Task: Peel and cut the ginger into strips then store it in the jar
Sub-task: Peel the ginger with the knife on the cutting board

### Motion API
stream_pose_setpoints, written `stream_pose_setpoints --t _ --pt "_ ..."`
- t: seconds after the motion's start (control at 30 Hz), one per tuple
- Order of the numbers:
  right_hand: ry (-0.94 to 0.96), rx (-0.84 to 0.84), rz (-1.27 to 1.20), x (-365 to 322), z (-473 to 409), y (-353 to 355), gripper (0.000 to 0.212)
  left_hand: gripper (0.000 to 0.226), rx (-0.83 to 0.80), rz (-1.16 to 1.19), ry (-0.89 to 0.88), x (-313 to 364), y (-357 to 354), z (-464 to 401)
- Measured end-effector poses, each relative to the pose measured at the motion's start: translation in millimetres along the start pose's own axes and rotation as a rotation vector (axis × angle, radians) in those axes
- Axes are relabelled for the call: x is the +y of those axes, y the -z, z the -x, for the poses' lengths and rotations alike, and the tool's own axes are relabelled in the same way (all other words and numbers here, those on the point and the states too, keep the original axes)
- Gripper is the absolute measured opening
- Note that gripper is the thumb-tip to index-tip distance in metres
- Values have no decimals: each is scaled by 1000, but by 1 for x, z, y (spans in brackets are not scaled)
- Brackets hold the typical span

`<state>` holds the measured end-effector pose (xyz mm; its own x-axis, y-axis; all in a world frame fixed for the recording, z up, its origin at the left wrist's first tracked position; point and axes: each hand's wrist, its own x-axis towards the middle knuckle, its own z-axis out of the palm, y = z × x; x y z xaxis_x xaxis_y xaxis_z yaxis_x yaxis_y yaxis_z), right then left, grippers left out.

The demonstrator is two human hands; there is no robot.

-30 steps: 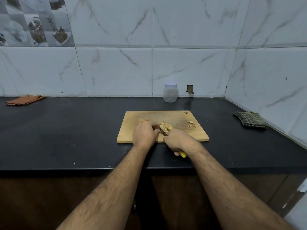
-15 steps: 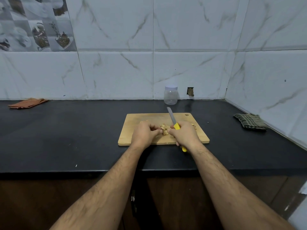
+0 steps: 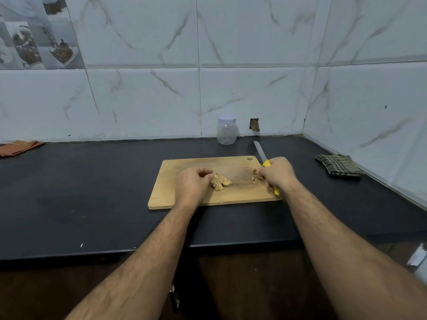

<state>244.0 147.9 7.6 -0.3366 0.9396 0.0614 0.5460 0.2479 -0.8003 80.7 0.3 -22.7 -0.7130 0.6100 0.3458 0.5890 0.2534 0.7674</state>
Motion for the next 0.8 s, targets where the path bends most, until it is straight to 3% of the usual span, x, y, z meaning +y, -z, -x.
stream_pose_setpoints --t 0.27,0.53,0.8 --pt "-123 -71 26 3 -33 1 7 12 -23 -100 -62 -3 -7 1" --pt "-24 93 146 5 -28 3 4 13 -7 -126 -66 -3 -7 1" --pt "117 -169 427 -16 18 -3 9 15 36 -46 -27 -1 -4 5"
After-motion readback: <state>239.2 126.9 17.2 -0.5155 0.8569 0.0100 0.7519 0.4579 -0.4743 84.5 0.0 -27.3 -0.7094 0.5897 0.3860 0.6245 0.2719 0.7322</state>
